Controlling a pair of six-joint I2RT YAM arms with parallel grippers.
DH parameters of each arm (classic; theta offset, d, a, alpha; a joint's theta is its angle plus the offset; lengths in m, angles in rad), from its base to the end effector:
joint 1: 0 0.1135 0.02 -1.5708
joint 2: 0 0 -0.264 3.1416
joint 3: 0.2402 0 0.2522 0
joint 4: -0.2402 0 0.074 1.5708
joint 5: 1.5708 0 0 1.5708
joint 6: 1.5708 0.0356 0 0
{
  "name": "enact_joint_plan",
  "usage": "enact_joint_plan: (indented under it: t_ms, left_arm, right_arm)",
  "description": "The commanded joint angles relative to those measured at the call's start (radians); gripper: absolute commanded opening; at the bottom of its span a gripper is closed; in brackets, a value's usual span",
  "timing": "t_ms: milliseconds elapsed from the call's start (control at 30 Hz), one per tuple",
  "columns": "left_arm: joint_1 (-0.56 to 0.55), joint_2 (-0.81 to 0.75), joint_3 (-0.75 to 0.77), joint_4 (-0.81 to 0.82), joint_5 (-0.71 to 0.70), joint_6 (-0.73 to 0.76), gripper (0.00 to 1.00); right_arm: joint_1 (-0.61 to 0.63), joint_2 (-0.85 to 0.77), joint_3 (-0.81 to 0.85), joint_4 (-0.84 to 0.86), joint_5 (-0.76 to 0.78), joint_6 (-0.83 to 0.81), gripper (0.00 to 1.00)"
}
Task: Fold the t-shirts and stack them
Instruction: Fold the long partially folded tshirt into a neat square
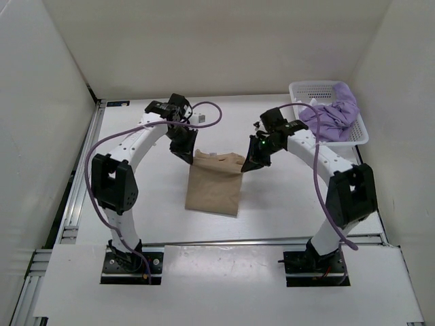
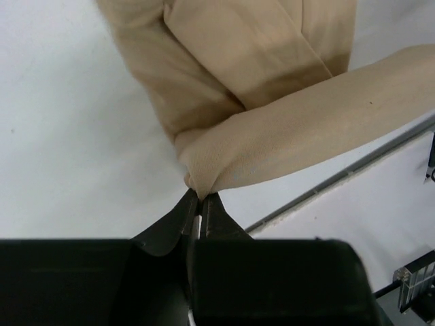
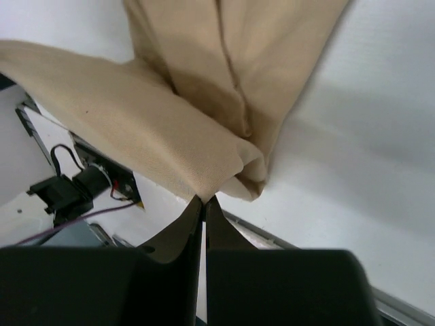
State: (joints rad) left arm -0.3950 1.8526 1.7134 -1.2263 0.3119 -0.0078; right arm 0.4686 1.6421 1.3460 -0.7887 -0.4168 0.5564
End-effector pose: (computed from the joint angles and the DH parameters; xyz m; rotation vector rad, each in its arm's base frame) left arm 0.3339 -0.1510 0.2869 0.6165 2.8952 -0.5170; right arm 0.2972 0.1666 0.2685 -0.0237 2.8000 0.8553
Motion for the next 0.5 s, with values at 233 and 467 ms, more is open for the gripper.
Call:
enact_joint_plan:
  t_ms: [233, 467]
  left_arm:
    - [0.031, 0.143, 0.110, 0.189, -0.063, 0.008, 0.13]
    - [0.099, 0.316, 0.268, 0.255, -0.180, 0.008, 0.66]
  right_arm:
    - [-0.096, 0.292, 0.224, 0.043, 0.001, 0.004, 0.13]
    - [-0.176, 0.514, 0.458, 0.074, 0.027, 0.050, 0.44]
